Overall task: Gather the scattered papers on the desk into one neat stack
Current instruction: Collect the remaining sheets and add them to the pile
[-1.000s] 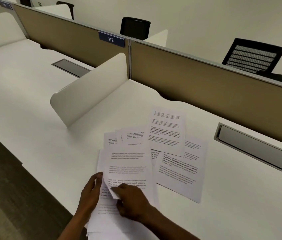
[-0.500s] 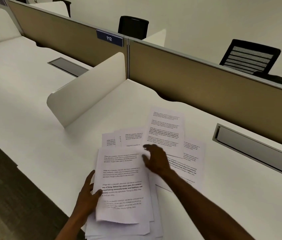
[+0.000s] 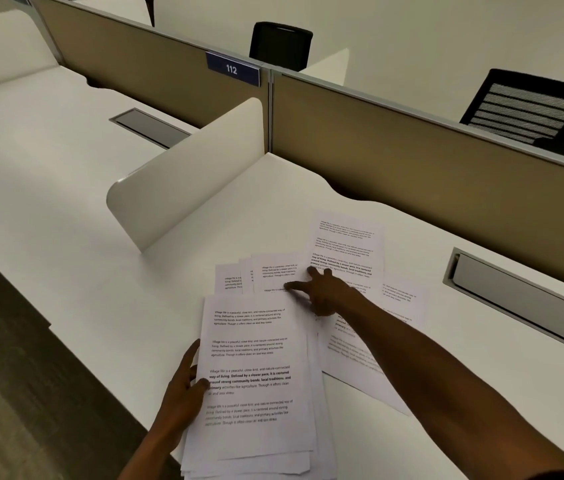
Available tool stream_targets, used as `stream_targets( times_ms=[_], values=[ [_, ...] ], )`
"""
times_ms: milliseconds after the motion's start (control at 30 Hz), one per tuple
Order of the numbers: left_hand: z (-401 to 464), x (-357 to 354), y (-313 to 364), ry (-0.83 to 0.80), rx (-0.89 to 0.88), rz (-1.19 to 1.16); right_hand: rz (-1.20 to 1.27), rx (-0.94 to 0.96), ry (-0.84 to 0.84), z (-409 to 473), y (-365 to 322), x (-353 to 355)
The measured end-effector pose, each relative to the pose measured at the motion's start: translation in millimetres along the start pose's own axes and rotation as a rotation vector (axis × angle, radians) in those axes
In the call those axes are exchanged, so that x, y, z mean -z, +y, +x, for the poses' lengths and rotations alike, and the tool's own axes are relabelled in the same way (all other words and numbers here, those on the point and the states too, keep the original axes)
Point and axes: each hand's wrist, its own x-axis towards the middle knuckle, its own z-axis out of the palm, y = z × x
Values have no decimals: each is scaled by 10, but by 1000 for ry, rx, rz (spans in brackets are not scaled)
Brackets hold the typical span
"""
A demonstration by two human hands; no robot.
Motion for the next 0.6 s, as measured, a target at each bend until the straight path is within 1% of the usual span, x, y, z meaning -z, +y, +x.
stream_targets(
  times_ms=[167, 333, 433, 500, 600],
  values=[
    [14, 13, -6, -7, 14, -9, 51, -14, 54, 5, 17, 42],
    [-18, 5, 31, -3, 33, -24, 48, -27, 105, -28, 41, 23],
    [-44, 3, 49, 3, 33, -32, 145, -33, 157, -73, 93, 36],
    [-62, -3, 60, 1, 27, -36, 280, -63, 247, -130, 146, 21],
    [-88, -14, 72, -6, 10, -44, 407, -129, 455, -233, 188, -20]
  ],
)
